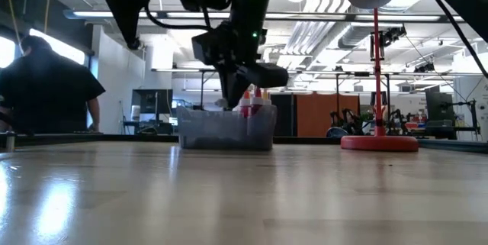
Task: Pick & Place food coloring
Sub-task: Put the small blue food coloring bottle into the black bin, then return to Home Position
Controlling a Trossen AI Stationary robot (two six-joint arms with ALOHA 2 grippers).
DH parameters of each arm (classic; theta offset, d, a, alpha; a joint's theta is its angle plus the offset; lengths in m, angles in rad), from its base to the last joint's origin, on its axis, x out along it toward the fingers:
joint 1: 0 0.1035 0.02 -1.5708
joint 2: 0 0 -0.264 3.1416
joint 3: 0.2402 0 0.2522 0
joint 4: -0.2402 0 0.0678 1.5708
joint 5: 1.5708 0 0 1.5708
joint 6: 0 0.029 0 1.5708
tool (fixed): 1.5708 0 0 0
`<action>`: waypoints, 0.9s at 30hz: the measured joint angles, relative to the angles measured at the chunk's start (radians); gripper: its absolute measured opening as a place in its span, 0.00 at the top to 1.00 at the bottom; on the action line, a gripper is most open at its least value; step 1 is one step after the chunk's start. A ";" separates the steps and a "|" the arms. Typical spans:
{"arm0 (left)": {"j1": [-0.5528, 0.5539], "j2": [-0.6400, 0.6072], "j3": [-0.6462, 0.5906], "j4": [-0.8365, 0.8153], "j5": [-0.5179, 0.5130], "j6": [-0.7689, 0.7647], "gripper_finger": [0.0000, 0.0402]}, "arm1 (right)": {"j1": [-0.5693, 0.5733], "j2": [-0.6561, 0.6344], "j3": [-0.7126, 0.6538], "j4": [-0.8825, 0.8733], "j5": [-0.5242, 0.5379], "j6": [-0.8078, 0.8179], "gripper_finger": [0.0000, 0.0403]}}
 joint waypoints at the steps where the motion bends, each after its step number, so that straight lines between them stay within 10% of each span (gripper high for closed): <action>1: 0.000 0.000 0.000 -0.005 -0.005 -0.005 0.55 | -0.003 0.000 0.005 0.000 0.015 -0.012 0.81; 27: -0.001 0.005 -0.001 0.015 0.003 0.042 0.55 | -0.107 -0.006 -0.098 0.250 -0.024 -0.071 0.67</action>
